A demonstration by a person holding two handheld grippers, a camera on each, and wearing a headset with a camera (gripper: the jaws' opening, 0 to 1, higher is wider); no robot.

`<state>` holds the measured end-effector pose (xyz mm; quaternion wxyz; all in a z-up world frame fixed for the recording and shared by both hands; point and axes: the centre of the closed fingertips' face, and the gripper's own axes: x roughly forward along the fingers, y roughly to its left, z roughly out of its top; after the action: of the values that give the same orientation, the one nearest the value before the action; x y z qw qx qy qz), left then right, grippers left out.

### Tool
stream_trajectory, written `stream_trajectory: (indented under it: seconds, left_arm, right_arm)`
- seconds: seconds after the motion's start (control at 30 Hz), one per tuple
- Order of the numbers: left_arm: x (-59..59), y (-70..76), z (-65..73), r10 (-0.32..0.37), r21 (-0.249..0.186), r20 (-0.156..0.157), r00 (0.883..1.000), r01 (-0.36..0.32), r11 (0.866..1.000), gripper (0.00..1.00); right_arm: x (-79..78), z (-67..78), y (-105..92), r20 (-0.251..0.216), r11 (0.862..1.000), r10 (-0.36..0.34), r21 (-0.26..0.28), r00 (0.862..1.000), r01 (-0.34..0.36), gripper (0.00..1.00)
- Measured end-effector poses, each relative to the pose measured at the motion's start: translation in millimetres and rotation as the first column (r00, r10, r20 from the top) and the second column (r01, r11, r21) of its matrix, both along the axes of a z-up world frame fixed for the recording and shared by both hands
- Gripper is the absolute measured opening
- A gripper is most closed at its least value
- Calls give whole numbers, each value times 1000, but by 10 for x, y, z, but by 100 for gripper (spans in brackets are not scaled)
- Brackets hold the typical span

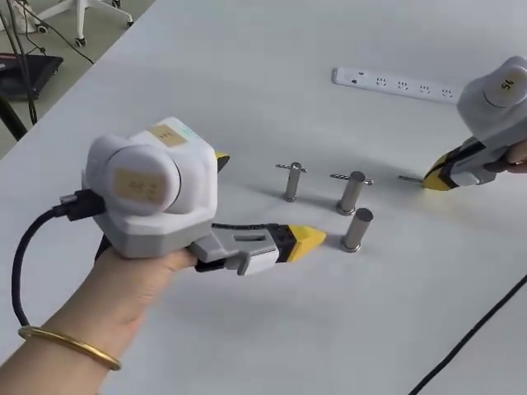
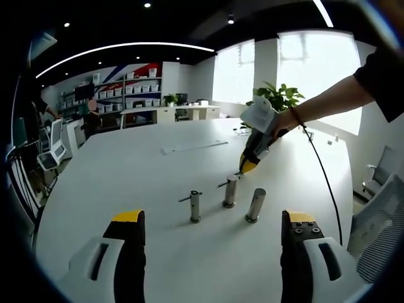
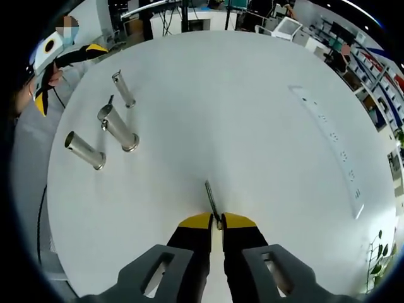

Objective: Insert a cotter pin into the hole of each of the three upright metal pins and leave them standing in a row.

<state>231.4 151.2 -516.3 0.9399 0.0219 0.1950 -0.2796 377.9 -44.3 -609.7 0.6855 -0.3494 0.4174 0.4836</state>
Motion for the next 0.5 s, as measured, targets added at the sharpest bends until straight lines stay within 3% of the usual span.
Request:
stream_trajectory:
  seconds: [0.27, 0.5]
  left_arm:
    - [-2, -12, -2, -5, 5, -1, 1000, 5, 1000, 88]
    - [-3, -3, -14, -6, 11, -8, 1000, 6, 1000, 88]
  right_arm:
    - [38, -21, -8, 12, 996, 58, -65, 998, -57, 0]
    - [23, -30, -14, 34, 971, 183, -163, 983, -175, 0]
